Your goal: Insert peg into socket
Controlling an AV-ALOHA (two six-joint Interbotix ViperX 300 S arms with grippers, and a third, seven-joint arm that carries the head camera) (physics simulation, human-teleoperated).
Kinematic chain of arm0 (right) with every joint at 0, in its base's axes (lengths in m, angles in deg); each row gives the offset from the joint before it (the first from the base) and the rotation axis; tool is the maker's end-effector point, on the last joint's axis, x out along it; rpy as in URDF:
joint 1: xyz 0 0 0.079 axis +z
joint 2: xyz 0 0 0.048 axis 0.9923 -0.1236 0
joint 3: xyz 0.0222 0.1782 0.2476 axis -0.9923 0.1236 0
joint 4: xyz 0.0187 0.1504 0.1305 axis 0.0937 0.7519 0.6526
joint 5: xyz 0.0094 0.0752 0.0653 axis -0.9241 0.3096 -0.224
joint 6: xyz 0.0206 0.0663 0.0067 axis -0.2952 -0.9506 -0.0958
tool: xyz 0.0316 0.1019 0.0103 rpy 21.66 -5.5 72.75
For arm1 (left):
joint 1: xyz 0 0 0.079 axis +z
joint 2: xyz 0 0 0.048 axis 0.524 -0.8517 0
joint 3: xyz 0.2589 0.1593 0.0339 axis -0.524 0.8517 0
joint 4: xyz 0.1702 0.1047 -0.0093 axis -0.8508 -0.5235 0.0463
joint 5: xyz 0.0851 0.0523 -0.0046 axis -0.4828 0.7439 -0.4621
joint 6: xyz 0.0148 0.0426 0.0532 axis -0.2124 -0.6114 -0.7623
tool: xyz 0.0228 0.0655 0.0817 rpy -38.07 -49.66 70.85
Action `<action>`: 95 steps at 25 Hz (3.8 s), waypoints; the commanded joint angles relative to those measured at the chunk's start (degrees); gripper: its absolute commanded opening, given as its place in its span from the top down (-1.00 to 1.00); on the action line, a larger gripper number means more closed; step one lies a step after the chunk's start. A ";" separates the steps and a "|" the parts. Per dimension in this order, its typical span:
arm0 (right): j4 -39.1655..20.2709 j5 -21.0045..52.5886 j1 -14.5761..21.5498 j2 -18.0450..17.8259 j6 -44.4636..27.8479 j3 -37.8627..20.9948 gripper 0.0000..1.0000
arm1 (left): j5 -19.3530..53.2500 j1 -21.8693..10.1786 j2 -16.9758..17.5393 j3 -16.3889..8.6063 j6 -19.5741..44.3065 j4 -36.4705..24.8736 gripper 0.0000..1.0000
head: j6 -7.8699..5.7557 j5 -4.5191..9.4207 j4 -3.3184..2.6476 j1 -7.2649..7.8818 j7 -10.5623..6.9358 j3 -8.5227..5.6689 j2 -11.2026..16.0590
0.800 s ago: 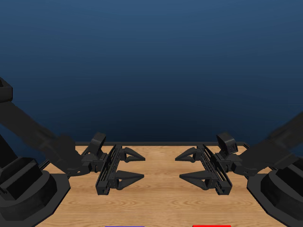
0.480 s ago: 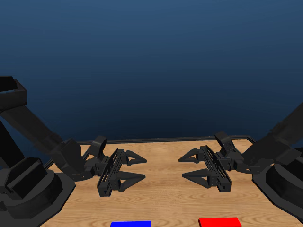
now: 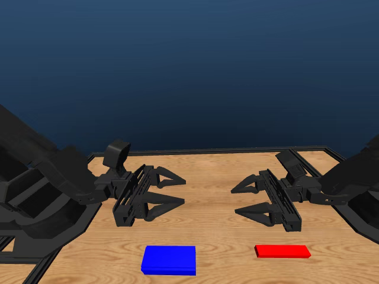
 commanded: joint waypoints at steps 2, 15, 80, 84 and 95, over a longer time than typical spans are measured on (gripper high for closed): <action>1.46 5.20 1.69 -2.67 -0.40 -3.11 -1.00 | 17.67 -5.79 4.84 -2.92 -3.10 4.35 -1.00 | 0.60 1.48 0.42 1.34 0.99 -0.74 2.51; 4.67 13.72 4.69 0.34 3.00 -5.12 -1.00 | 39.73 -11.21 2.41 -5.93 -0.72 8.73 -1.00 | 2.82 3.02 1.16 2.79 0.42 0.01 4.22; 1.21 50.99 15.41 7.36 -21.43 2.42 -1.00 | 37.11 -9.20 -12.23 -8.93 3.76 5.05 1.00 | -5.39 6.99 -1.88 -1.20 -12.35 -1.56 8.53; -2.47 58.26 18.94 4.50 -30.50 3.31 0.23 | 36.64 -9.20 -11.71 -9.03 3.56 5.17 1.00 | -5.53 7.34 -1.96 -1.41 -12.34 -1.57 8.50; -28.23 90.96 29.63 3.64 -68.89 -5.41 1.00 | 36.59 -8.92 -10.51 -8.84 2.51 5.67 1.00 | -4.64 7.30 -1.78 -1.80 -11.12 -1.18 7.84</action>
